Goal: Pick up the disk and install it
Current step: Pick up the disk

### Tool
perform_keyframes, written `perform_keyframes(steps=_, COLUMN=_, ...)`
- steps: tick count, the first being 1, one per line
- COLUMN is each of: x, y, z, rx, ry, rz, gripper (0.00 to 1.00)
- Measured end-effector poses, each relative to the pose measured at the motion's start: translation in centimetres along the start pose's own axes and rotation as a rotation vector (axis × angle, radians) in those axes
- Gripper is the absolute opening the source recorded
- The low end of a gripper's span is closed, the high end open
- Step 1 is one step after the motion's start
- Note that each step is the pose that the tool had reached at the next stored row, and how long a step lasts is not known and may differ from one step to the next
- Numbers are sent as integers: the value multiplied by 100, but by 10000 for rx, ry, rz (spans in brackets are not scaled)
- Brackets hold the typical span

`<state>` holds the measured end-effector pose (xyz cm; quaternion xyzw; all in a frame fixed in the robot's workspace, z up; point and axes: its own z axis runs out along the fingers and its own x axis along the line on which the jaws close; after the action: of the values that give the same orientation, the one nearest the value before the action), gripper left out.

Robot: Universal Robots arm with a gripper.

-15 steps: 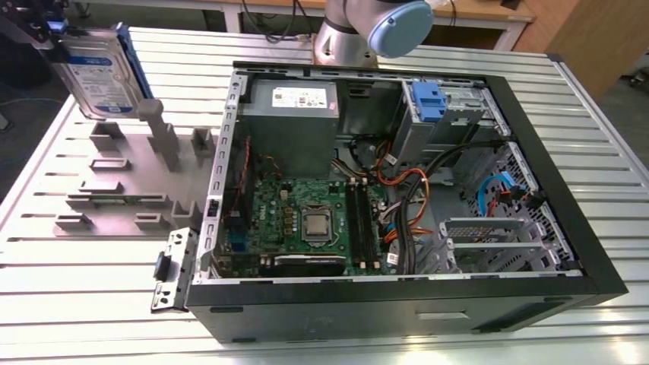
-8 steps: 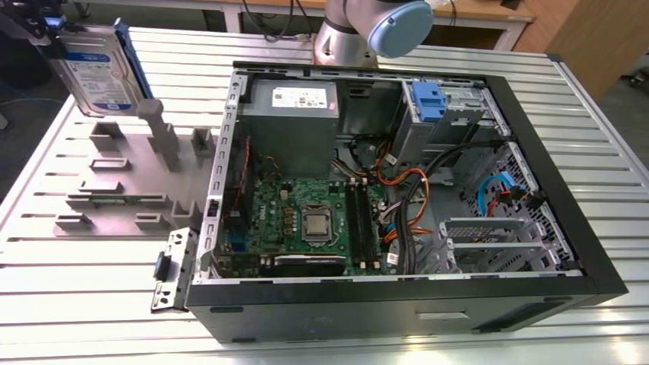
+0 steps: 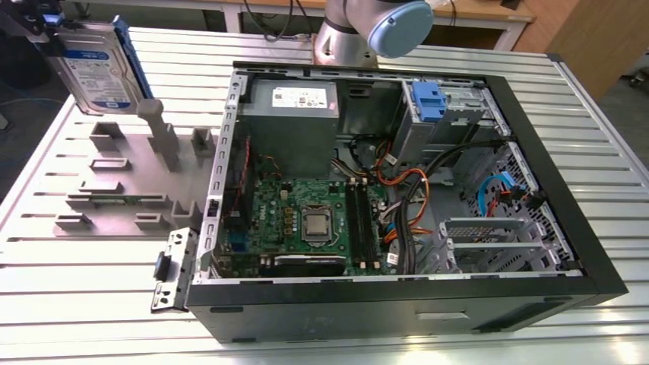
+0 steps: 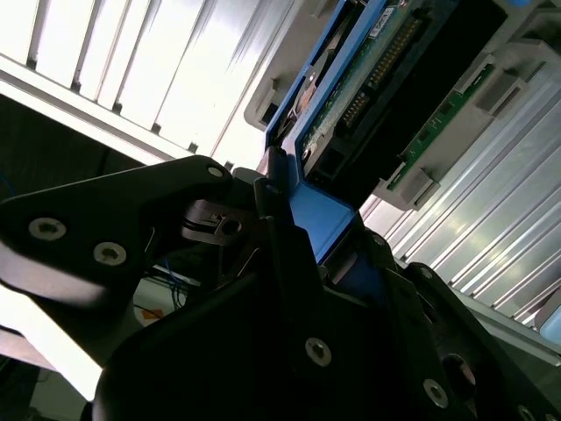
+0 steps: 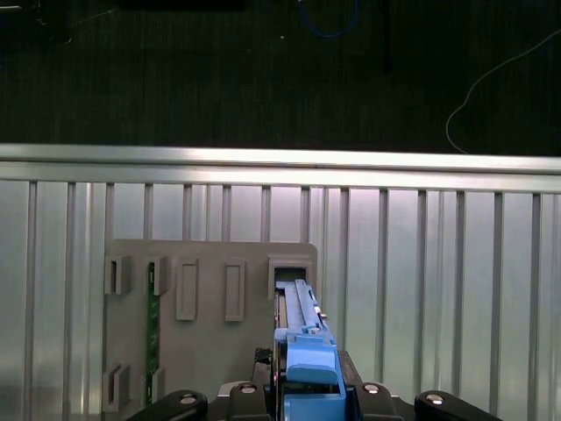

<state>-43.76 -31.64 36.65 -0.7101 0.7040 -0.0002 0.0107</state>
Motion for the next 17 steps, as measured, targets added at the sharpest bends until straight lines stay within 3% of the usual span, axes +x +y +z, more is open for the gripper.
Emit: perform_keyframes(steps=17, x=-1, y=-1, z=-90, rx=0, ry=0, rz=0, gripper=36)
